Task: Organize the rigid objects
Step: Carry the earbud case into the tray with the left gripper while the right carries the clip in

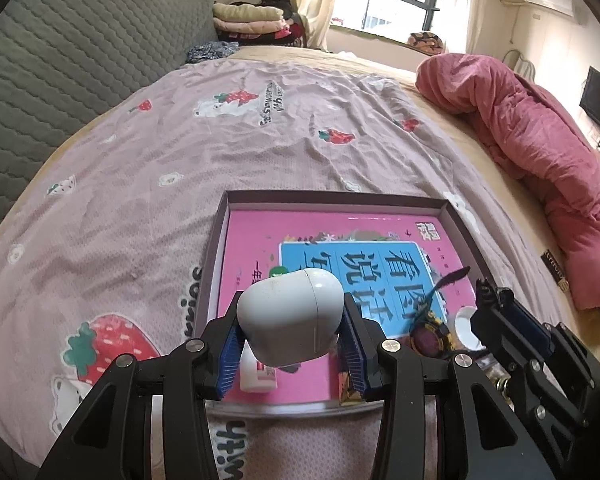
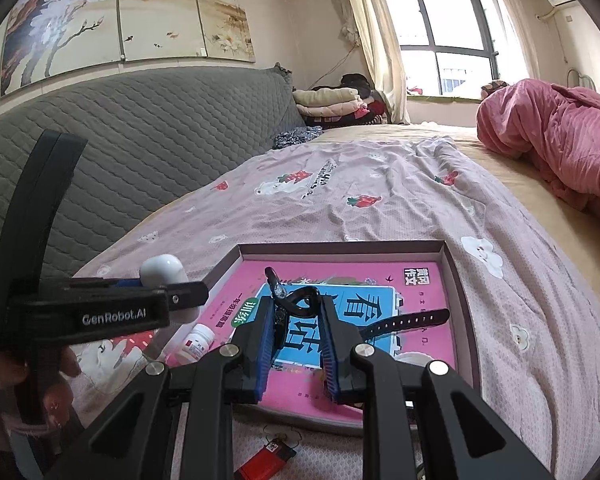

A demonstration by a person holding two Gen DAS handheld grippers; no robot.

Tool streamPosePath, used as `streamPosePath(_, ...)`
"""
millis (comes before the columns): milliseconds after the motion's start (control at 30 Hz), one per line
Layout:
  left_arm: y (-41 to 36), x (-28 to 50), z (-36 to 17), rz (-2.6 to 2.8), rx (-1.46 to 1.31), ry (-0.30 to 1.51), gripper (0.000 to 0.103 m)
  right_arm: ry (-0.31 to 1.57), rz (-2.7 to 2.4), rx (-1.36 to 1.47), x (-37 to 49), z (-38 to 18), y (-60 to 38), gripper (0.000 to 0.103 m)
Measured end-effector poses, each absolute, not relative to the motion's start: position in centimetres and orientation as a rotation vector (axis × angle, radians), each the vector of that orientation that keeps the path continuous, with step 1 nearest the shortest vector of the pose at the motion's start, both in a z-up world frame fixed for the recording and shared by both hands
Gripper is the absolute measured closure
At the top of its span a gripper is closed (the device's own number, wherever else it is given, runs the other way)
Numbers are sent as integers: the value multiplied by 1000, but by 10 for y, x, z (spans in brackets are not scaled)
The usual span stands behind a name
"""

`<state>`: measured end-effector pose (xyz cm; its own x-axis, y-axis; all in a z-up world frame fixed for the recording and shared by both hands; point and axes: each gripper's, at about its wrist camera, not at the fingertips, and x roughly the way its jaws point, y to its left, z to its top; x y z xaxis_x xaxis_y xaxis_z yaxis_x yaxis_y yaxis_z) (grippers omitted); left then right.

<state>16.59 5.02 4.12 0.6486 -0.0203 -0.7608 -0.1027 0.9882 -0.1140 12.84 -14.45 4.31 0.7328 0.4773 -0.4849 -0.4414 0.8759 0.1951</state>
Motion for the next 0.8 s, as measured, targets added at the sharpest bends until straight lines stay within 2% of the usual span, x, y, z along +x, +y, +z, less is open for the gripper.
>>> streamPosePath(800, 44, 188, 14, 47, -135, 916, 57, 569, 524, 54, 140, 34, -133, 81)
